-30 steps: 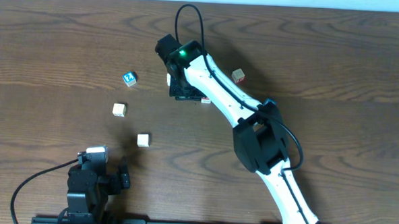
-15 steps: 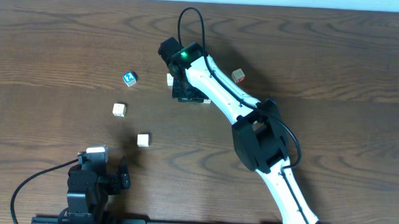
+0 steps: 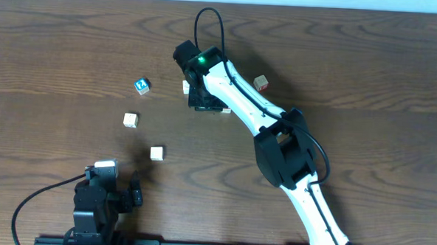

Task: Spell out Ai2
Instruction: 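Lower the A block beside the left side of the I block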

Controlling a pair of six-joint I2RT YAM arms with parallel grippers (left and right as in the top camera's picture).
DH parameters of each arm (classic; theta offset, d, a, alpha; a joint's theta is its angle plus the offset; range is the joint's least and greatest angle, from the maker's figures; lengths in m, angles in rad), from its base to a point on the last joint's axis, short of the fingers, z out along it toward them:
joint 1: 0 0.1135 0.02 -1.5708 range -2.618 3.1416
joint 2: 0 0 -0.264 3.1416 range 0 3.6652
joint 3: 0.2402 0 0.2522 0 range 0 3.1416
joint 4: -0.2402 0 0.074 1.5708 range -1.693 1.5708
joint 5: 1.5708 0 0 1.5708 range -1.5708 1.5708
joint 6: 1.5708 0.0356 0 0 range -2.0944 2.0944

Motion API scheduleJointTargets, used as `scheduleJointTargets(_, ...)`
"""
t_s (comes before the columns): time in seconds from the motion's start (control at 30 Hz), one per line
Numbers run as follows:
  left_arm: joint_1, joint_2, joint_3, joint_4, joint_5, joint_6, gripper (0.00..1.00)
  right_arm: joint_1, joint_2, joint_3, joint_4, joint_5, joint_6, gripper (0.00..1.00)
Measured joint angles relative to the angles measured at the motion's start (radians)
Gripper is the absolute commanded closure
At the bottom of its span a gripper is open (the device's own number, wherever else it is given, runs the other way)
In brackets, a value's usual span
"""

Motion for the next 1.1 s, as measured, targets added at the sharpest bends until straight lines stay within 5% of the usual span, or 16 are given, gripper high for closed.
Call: scheduleJointTargets(1.1,0.0,0.0,0.0,0.0,0.0,0.0,0.05,0.0,0.0,0.0,0.005,0.0,-0.011,0.58)
